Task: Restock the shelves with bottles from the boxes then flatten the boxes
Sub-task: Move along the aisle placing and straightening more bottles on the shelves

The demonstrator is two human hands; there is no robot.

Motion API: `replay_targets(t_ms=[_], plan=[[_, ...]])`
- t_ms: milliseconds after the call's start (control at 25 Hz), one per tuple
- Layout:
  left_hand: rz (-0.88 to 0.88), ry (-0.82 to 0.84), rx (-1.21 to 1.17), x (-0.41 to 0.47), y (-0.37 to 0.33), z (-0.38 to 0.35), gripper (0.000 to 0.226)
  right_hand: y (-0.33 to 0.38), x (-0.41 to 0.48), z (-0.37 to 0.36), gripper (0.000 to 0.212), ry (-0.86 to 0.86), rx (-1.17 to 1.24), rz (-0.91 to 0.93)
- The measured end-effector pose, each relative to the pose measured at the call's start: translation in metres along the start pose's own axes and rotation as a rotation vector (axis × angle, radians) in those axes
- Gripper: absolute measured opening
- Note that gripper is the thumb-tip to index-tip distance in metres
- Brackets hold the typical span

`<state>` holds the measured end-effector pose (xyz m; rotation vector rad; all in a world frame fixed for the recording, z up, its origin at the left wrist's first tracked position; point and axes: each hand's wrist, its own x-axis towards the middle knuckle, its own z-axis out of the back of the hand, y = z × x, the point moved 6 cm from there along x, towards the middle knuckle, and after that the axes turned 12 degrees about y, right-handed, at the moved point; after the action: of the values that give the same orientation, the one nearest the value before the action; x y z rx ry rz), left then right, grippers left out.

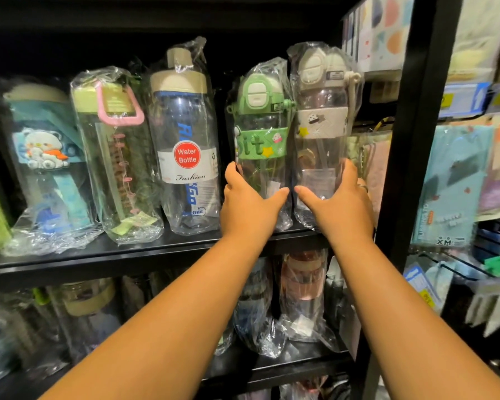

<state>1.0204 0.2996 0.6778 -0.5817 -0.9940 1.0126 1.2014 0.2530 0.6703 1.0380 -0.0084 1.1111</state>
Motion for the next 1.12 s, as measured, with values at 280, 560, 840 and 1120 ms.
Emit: replay_targets(t_ms=[280,560,840,1120], plan=[[-0.356,0.014,0.079,-0.088,0.003,0.012,0.085,-0.007,-0.054,-0.006,0.093,0.029,0.012,0.069],[-0.104,0.150,0.088,-0.159,0.170,-0.041,0.059,-0.116,-0.173,-0.109,0.066,0.303,0.104,-0.154],[0.262,0.263,0.065,-0.142,0.251,-0.096,0.083,-0.163,-0.135,-0.163,0.119,0.341,0.246,-0.340],[0.310,0.244,0.083,-0.151,0.264,-0.101,0.077,-0.189,-0.129,-0.187,0.100,0.291,0.295,-0.382]])
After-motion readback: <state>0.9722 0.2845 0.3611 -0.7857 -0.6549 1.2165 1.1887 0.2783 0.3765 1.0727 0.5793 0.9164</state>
